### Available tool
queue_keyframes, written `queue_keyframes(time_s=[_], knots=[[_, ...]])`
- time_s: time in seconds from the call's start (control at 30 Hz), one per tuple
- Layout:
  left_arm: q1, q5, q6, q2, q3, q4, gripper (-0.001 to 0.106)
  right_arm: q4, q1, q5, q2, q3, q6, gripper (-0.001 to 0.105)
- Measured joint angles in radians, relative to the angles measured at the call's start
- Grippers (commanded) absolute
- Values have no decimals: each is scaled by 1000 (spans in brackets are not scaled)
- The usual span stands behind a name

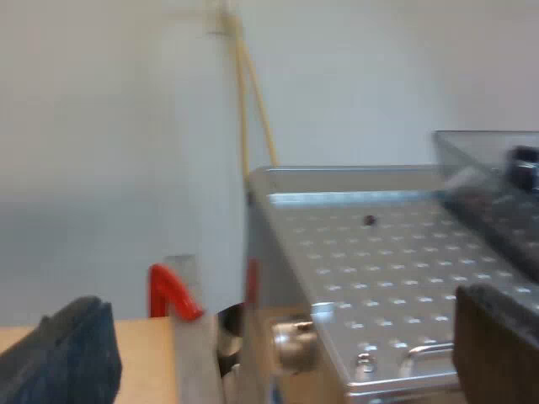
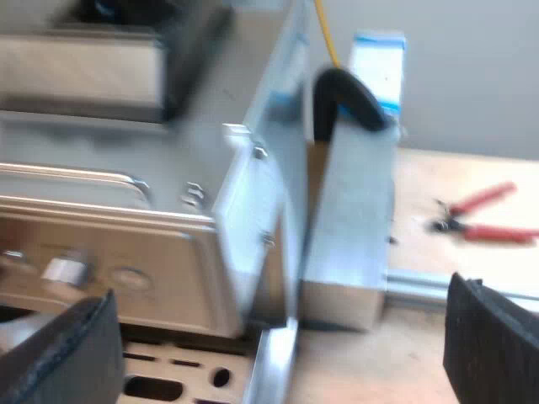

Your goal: Place mug into machine

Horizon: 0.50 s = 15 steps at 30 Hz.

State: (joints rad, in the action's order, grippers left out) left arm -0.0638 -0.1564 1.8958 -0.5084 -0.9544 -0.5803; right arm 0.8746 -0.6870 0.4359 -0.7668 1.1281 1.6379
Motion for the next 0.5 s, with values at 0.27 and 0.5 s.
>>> queue_keyframes(time_s=[0.27,0.5], knots=[[7,-7,0,9,-1,-53,82,88,303,-243,2,0,18,78],[7,-7,-15,41,-1,-93,82,110,596,-303,30,-15,94,78]])
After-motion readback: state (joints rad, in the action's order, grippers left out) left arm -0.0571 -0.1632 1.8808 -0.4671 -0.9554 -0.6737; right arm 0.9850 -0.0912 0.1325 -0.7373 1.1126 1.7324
